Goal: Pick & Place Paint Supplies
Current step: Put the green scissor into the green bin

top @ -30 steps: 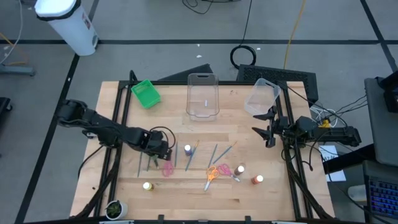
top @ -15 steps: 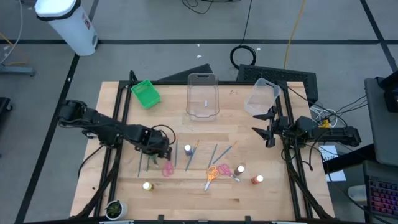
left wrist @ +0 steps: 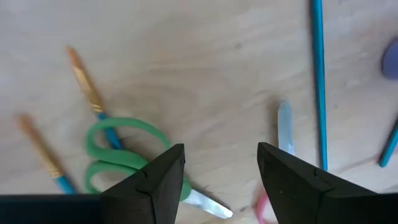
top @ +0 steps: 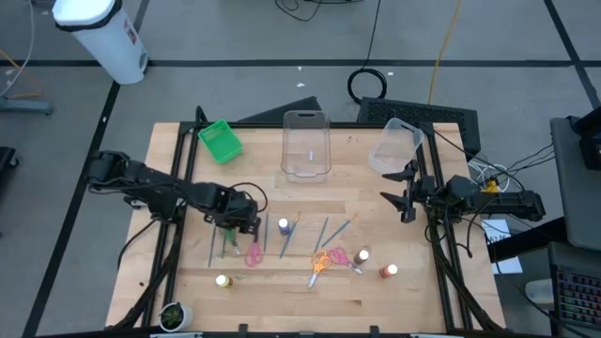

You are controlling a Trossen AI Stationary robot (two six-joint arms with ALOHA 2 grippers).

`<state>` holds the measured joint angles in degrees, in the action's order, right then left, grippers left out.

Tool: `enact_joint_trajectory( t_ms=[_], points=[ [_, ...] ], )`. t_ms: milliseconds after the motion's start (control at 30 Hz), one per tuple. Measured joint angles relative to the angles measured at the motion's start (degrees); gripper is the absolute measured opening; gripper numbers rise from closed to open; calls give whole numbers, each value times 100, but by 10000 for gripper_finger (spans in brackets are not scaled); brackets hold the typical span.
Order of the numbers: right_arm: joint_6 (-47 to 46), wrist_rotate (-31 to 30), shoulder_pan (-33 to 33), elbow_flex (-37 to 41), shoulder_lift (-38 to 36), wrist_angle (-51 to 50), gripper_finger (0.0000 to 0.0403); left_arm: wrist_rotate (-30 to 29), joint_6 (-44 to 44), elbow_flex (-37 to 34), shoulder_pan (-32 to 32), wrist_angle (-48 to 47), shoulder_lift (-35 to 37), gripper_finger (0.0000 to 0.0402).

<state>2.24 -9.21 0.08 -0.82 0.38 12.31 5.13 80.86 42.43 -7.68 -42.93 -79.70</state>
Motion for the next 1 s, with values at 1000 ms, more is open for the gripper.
enact_joint_trajectory(
  t_ms=[1000],
  points=[
    [17,0,0,2,0,-58,251,-490,1243,-119,-352,44,-635,211]
  ],
)
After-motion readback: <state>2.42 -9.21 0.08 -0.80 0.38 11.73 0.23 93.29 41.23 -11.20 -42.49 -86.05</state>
